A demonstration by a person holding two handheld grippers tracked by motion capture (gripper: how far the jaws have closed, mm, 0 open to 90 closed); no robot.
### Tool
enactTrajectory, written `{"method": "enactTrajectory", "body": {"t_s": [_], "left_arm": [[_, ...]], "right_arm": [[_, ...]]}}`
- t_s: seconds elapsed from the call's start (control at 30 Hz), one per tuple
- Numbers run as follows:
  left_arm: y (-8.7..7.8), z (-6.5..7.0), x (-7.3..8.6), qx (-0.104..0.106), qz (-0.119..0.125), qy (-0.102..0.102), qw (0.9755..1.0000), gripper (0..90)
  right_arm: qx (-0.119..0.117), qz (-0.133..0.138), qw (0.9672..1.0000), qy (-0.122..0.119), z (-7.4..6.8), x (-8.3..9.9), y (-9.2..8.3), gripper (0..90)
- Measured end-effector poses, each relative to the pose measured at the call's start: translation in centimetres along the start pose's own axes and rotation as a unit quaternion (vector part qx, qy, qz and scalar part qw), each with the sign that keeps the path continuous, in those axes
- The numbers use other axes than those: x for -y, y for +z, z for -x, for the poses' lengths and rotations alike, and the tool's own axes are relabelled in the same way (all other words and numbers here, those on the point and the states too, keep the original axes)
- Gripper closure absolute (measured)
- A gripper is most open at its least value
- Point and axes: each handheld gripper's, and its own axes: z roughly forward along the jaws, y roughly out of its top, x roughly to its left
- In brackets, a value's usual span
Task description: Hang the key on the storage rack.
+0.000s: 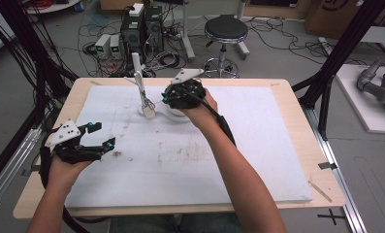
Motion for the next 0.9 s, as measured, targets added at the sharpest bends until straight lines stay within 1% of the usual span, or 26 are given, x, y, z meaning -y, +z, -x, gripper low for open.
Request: {"method": "enactTrajectory", "body": {"t_s": [0.07, 0.1, 0.13, 0.17, 0.2, 0.23, 0.27, 0.33, 0.37, 0.4, 0.43, 0.53, 0.57, 0.6, 0.63, 0.67, 0.7, 0.73, 0.77, 0.8, 0.83, 0.87, 0.9], "left_arm": [[0.1, 0.1, 0.0, 0.001, -0.001, 0.002, 1.0, 22.1], [0.1, 0.1, 0.0, 0.001, -0.001, 0.002, 1.0, 22.1], [0.1, 0.1, 0.0, 0.001, -0.002, 0.002, 1.0, 22.1], [0.1, 0.1, 0.0, 0.001, -0.002, 0.002, 1.0, 22.1], [0.2, 0.2, 0.1, 0.001, -0.003, 0.002, 1.0, 22.1], [0.3, 0.2, 0.1, 0.001, -0.004, 0.003, 1.0, 22.1], [0.4, 0.3, 0.1, 0.002, -0.006, 0.003, 1.0, 22.1], [0.6, 0.4, 0.1, 0.006, -0.003, -0.001, 1.0, 22.1], [0.6, 0.4, 0.1, 0.006, -0.003, -0.001, 1.0, 22.0], [0.9, 0.5, 0.1, 0.007, -0.004, 0.001, 1.0, 22.1], [0.9, 0.5, 0.1, 0.007, -0.004, 0.001, 1.0, 22.1], [1.2, 0.6, 0.0, 0.009, -0.006, 0.001, 0.9999, 22.1], [1.4, 0.6, 0.0, 0.007, -0.007, 0.001, 1.0, 22.1], [1.5, 0.6, -0.1, 0.007, -0.008, 0.001, 0.9999, 22.1], [1.6, 0.7, -0.1, 0.008, -0.007, 0.0, 0.9999, 22.1], [1.7, 0.7, -0.1, 0.007, -0.008, 0.003, 0.9999, 22.1], [1.7, 0.7, -0.1, 0.007, -0.008, 0.003, 0.9999, 22.0], [1.8, 0.7, -0.1, 0.007, -0.005, 0.001, 1.0, 22.0], [1.8, 0.7, -0.1, 0.007, -0.005, 0.001, 1.0, 22.0], [1.8, 0.6, -0.1, 0.007, -0.005, 0.001, 1.0, 22.0], [1.8, 0.6, -0.1, 0.006, -0.005, 0.001, 1.0, 22.0], [1.9, 0.5, -0.1, 0.006, -0.005, 0.0, 1.0, 22.0], [1.9, 0.5, -0.1, 0.006, -0.005, 0.0, 1.0, 22.0]], "right_arm": [[0.004, 0.006, 0.9999, 0.007, 0.2, 1.3, -1.3, 44.0], [0.004, 0.006, 0.9999, 0.007, 0.2, 1.3, -1.3, 44.0], [0.01, 0.006, 0.9998, 0.017, 0.5, 2.5, -2.6, 41.8], [0.01, 0.006, 0.9998, 0.017, 0.5, 2.5, -2.6, 41.8], [0.013, 0.006, 0.9995, 0.029, 1.0, 3.8, -4.1, 40.7], [0.013, 0.006, 0.9995, 0.029, 1.0, 3.8, -4.1, 40.7], [0.019, 0.013, 0.9992, 0.033, 1.3, 4.6, -5.2, 40.4], [0.023, 0.027, 0.9983, 0.046, 1.8, 5.6, -6.4, 37.9], [0.023, 0.027, 0.9983, 0.046, 1.8, 5.6, -6.4, 37.9], [0.025, 0.029, 0.9977, 0.056, 2.1, 6.4, -7.5, 36.4], [0.026, 0.034, 0.9973, 0.06, 2.3, 6.8, -8.0, 36.1], [0.028, 0.039, 0.9963, 0.07, 2.5, 8.0, -9.2, 33.5], [0.028, 0.039, 0.9963, 0.07, 2.5, 8.0, -9.2, 33.5], [0.029, 0.043, 0.9958, 0.076, 2.5, 9.0, -10.0, 32.0], [0.029, 0.043, 0.9958, 0.076, 2.5, 9.0, -10.0, 32.0], [0.03, 0.046, 0.9949, 0.086, 2.5, 10.1, -10.8, 30.3], [0.03, 0.046, 0.9949, 0.086, 2.5, 10.1, -10.8, 30.3], [0.031, 0.048, 0.9939, 0.095, 2.5, 11.4, -11.4, 29.0], [0.031, 0.048, 0.9939, 0.095, 2.5, 11.4, -11.4, 29.0], [0.033, 0.051, 0.9923, 0.107, 2.4, 12.7, -12.0, 27.4], [0.033, 0.051, 0.9923, 0.107, 2.4, 12.7, -12.0, 27.4], [0.036, 0.052, 0.9907, 0.12, 2.4, 14.0, -12.5, 26.9], [0.039, 0.053, 0.9905, 0.12, 2.5, 14.7, -12.7, 26.4]]}}
